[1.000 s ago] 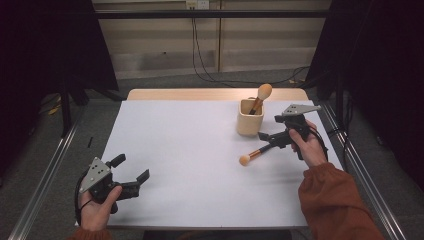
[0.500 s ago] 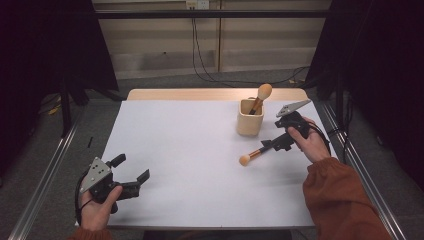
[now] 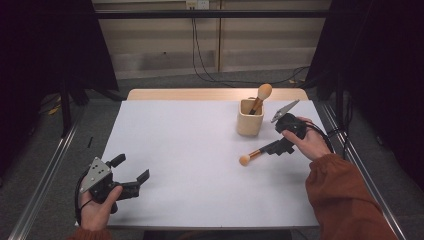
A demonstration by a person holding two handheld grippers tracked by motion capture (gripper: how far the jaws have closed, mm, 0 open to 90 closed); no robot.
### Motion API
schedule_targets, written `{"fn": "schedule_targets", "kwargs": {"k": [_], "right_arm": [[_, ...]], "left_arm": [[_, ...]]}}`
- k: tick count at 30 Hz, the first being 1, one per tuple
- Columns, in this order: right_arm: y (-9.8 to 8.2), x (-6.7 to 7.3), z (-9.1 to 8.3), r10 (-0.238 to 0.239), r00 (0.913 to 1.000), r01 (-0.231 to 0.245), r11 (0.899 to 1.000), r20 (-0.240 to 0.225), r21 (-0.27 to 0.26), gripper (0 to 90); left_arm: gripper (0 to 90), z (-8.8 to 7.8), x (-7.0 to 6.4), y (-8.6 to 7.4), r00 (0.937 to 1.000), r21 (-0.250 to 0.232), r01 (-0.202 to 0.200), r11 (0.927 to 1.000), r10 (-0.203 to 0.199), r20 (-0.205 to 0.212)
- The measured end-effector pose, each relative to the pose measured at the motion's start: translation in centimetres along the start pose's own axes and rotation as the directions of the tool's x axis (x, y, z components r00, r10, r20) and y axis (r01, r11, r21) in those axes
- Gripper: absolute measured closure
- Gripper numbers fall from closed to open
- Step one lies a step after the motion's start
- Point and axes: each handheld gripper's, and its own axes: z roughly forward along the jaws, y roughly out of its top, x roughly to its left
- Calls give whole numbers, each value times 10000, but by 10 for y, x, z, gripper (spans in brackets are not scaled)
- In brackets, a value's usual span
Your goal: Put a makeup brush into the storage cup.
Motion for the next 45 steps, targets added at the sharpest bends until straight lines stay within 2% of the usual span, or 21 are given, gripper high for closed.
{"fn": "schedule_targets", "kwargs": {"k": [6,11,22,25,31,34,38,41,42,43,45], "right_arm": [[1,1,3,-216,9994,234,9972,-257,712,38],[2,0,4,-531,9960,591,9948,-721,828,37],[13,7,17,-1236,9864,1366,9831,-1086,1215,47],[15,8,24,-1228,9844,1394,9812,-1262,1331,41],[19,9,36,-1393,9799,1630,9718,-1429,1705,50],[22,7,38,-1493,9803,1687,9735,-1295,1544,38],[27,8,39,-1600,9788,1802,9694,-1276,1669,46],[29,8,43,-1860,9720,2110,9599,-1439,1845,73],[29,9,46,-1845,9721,2104,9590,-1450,1900,82],[30,9,47,-1956,9692,2241,9525,-1499,2061,95],[32,9,48,-2031,9662,2337,9498,-1585,2078,126]], "left_arm": [[20,0,0,0,10000,14,2,10000,-2,-7],[20,0,-1,0,10000,-1,58,10000,-58,-3],[20,1,-1,0,10000,20,19,10000,-19,-3],[20,1,-1,0,10000,19,9,10000,-9,1],[19,1,0,-1,10000,64,-19,10000,19,-19],[20,1,-1,-1,10000,48,9,10000,-9,-10],[20,1,0,-1,10000,98,-74,9999,74,14],[20,1,0,-1,10000,47,19,10000,-19,-27],[20,1,0,-1,10000,47,22,10000,-22,-29],[20,1,0,-1,10000,71,-13,10000,14,-36],[20,1,0,-1,10000,74,-23,10000,23,-41]]}}
